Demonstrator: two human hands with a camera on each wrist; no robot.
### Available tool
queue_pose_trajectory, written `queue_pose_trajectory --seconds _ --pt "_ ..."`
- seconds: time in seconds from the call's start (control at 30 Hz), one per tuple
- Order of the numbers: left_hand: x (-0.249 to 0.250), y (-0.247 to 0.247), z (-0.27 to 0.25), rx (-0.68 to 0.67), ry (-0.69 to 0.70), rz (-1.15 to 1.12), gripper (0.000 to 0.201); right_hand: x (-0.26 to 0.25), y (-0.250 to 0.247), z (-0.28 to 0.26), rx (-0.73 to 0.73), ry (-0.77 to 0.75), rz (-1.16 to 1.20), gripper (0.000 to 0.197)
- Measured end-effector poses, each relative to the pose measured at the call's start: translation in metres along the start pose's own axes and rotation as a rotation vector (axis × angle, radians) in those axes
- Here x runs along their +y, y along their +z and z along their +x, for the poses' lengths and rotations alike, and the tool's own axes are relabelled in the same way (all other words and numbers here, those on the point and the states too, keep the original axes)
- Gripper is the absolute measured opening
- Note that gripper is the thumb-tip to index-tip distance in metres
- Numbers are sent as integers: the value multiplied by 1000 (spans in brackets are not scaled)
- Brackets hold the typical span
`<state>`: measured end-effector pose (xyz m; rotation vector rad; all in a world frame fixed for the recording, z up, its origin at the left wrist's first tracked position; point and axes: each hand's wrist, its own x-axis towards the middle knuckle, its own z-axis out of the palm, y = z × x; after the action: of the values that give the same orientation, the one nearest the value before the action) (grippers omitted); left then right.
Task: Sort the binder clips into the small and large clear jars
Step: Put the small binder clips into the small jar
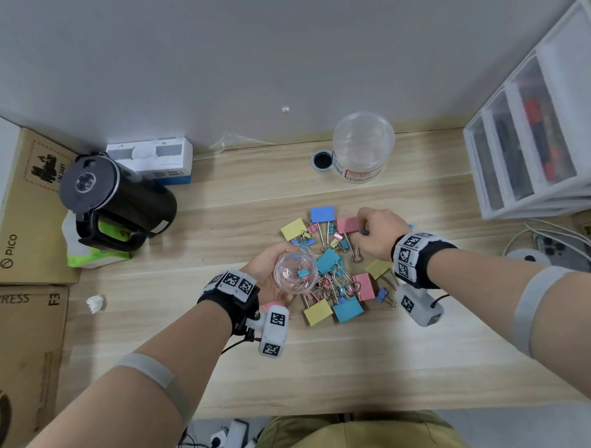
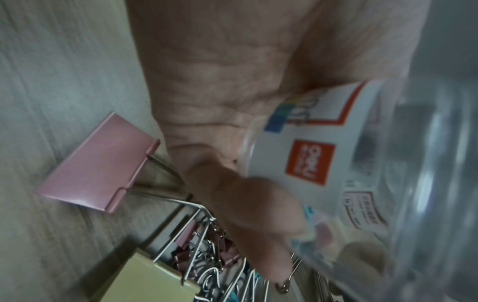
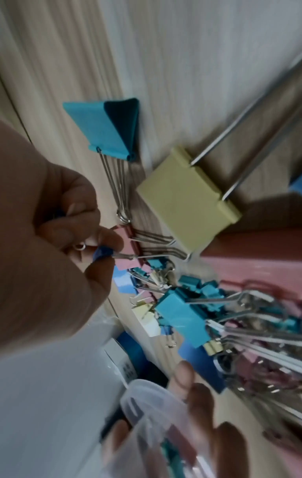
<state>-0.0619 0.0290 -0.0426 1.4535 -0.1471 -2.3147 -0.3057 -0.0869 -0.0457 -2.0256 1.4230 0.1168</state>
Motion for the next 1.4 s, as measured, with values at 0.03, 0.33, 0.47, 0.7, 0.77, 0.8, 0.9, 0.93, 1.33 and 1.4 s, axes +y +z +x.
queue_pose_trajectory --seconds 0.03,0.33,0.47,0.7,0.77,0.8,0.9,0.93,1.33,1.4 --pt "0 -1 1 5 -2 -2 53 0 0 1 -7 20 85 6" --pt "-1 0 -4 4 17 -25 44 -10 14 12 -206 236 536 32" --pt "-1 -1 -6 34 18 -9 59 -13 22 8 -200 -6 272 16" --pt "-3 -3 -11 15 38 -24 56 -5 18 11 -278 -168 -87 49" --pt "-3 -1 -14 6 30 -30 49 -4 14 12 -289 -165 -106 57" --pt "-3 -1 -15 3 23 -31 46 -4 12 12 -292 -162 -106 59" --pt "-3 0 -16 2 14 -30 44 -8 12 12 -295 -167 -102 56" --pt "-4 0 -17 3 14 -30 43 -9 14 12 -295 -174 -97 54" --pt "-4 2 -15 45 26 1 39 -17 26 13 -295 -141 -191 28" --pt "-3 3 -15 29 29 -7 39 -19 25 13 -322 -148 -209 18"
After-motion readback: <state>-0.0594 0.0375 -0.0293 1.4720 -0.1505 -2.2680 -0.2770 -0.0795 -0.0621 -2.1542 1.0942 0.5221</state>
